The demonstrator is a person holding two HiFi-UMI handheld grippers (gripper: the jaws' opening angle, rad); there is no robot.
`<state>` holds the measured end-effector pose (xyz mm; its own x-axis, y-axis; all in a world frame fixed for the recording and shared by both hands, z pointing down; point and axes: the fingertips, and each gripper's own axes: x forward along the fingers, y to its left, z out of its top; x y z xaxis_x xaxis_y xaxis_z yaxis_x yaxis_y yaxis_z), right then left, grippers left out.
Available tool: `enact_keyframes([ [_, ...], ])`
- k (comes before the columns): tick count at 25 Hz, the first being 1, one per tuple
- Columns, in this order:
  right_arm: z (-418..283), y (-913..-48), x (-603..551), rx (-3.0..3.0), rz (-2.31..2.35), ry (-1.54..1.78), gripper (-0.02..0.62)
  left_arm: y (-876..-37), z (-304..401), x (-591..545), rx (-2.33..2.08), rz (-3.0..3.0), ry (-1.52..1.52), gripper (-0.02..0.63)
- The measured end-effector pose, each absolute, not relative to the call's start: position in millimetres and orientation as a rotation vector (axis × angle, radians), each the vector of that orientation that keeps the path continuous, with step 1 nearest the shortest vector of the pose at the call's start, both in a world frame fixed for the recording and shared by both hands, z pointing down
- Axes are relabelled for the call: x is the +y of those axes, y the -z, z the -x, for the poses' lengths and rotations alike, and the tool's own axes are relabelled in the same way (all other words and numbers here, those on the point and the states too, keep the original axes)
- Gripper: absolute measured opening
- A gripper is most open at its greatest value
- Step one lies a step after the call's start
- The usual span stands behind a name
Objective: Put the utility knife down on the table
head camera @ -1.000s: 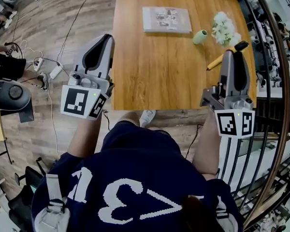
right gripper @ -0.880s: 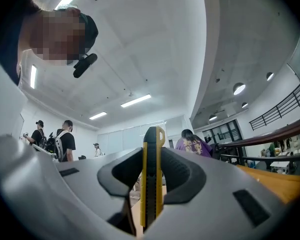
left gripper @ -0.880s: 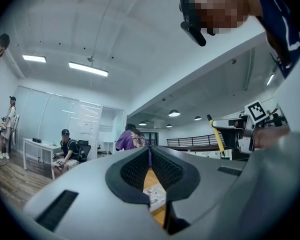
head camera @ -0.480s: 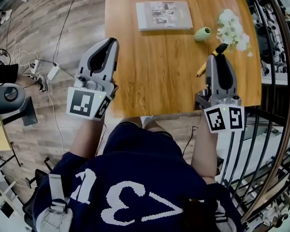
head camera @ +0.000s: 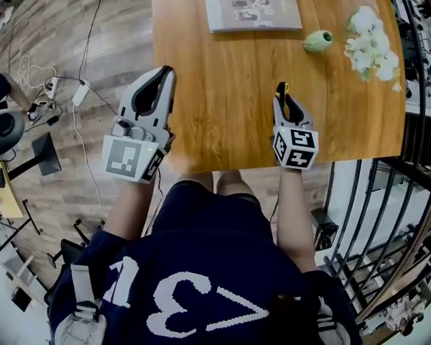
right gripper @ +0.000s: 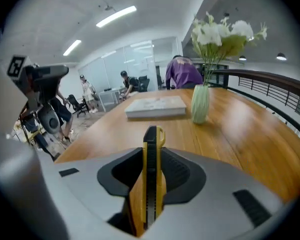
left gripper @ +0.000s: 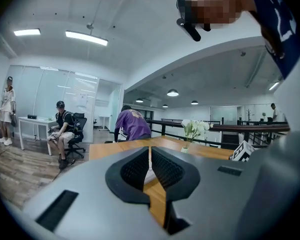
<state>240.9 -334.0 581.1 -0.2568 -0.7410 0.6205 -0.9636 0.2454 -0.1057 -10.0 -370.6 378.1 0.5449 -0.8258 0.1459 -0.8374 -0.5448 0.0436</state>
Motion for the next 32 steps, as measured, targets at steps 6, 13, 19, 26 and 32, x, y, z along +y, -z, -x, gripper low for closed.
enact_keyframes([
  [6, -242.2, -629.7, -316.7, -1.933, -1.494, -0.698, 0.124, -394.0, 10.1, -367.9, -1.42, -2.648, -0.209, 0.028],
  [13, -246.3, -605.7, -322.1, -1.986, -1.579, -0.682, 0.088, -386.8, 7.0, -369.6, -1.42, -2.666, -0.194, 0.028],
  [19, -264.4, -468.5, -356.5, -2.201, -1.851, -0.439, 0.026, -351.9, 7.4, -372.6, -1.439, -2.706, -0.117, 0.028],
  [26, -291.5, -314.3, -351.5, -2.386, -2.03, -0.129, 0.025, -295.3, 0.7, -374.1, -1.446, -2.762, 0.03, 0.028],
  [32, -297.4, -253.9, -318.3, -2.451, -2.092, -0.001, 0.025, -271.0, 10.9, -358.1, -1.487, -2.787, 0.065, 0.028],
])
